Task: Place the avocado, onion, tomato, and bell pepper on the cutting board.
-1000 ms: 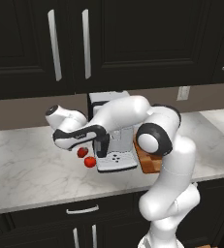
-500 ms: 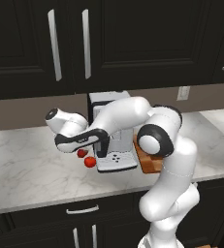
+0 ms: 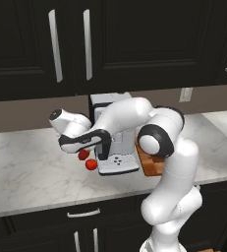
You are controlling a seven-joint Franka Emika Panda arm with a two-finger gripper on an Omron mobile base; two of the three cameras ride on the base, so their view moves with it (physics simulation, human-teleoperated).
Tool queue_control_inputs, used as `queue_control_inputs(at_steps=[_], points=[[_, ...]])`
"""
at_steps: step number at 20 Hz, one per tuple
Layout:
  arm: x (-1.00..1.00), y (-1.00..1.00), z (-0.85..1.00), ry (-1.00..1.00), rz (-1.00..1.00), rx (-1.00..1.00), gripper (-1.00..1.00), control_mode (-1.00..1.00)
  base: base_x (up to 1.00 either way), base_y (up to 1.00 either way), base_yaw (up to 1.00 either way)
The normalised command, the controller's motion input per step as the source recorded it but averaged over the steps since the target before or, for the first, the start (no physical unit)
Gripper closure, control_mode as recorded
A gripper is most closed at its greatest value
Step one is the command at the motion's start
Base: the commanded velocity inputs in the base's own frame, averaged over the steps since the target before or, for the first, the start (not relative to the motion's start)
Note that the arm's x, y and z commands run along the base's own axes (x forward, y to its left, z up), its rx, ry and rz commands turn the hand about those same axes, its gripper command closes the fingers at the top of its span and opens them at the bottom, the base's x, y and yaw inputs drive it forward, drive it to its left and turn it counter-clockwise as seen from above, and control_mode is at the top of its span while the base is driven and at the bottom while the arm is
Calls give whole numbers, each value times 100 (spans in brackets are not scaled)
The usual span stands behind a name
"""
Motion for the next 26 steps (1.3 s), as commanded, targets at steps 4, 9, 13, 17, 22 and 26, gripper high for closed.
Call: queue_control_inputs(at_steps=[4, 9, 13, 17, 22, 26], points=[[22, -10, -4, 0, 0, 0, -100, -100, 0, 0, 0], [12, -2, -28, 0, 0, 0, -100, -100, 0, 0, 0], [18, 0, -44, 0, 0, 0, -100, -100, 0, 0, 0], [26, 0, -27, 0, 0, 0, -100, -100, 0, 0, 0], [31, 0, 0, 0, 0, 0, -100, -100, 0, 0, 0], [23, 0, -1, 0, 0, 0, -100, -100, 0, 0, 0]])
